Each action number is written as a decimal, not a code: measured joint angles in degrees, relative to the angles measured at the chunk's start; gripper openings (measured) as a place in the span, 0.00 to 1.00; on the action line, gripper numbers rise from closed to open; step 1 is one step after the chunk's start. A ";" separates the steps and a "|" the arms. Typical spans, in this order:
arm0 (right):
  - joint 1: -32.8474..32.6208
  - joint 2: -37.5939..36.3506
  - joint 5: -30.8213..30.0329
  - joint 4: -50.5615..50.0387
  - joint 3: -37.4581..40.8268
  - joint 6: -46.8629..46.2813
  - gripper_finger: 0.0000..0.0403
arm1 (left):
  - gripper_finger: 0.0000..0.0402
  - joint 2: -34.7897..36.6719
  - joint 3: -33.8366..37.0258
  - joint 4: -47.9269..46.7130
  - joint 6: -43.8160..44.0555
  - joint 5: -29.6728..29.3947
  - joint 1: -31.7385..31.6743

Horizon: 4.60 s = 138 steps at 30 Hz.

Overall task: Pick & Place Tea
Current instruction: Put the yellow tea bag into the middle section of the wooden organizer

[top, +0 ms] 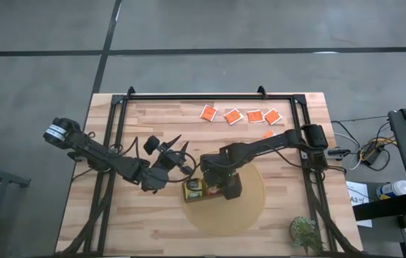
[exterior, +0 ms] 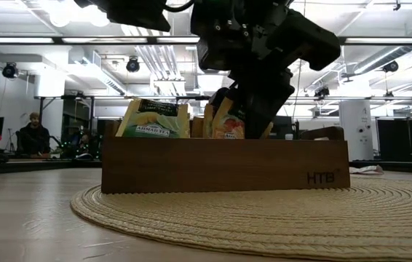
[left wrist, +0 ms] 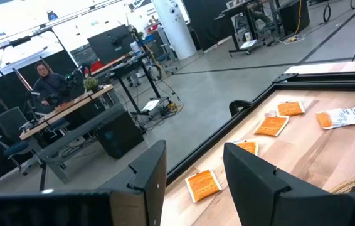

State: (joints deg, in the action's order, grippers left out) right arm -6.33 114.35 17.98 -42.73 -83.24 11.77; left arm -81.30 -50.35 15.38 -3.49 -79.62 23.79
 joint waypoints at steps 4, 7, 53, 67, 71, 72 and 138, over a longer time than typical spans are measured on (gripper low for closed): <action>-0.11 -0.20 -0.13 0.03 0.01 0.36 0.02 | 0.38 0.00 0.00 0.00 0.00 0.00 0.00; -0.09 -0.25 -0.13 0.34 0.02 1.41 0.02 | 0.38 0.00 0.00 0.00 0.00 0.00 0.00; -0.82 -3.23 -0.03 1.56 0.13 3.46 0.25 | 0.38 0.02 0.00 0.02 0.02 0.03 -0.02; -0.79 -8.07 -0.37 3.25 0.13 3.45 0.24 | 0.38 0.02 0.02 0.02 0.02 0.05 -0.02; -0.81 -8.52 -5.78 4.37 0.13 3.62 0.22 | 0.38 0.02 0.02 0.02 0.03 0.05 -0.02; -0.79 -8.74 -8.07 4.77 0.13 3.54 0.22 | 0.38 0.02 0.02 0.02 0.02 0.05 -0.02; -6.43 4.98 -8.71 0.49 -9.86 12.07 0.02 | 0.38 0.35 0.07 0.31 -0.73 -1.48 0.00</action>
State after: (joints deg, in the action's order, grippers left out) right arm -12.76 119.33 9.26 -42.24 -93.10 23.84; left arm -80.95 -50.28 15.68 -4.22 -81.10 23.79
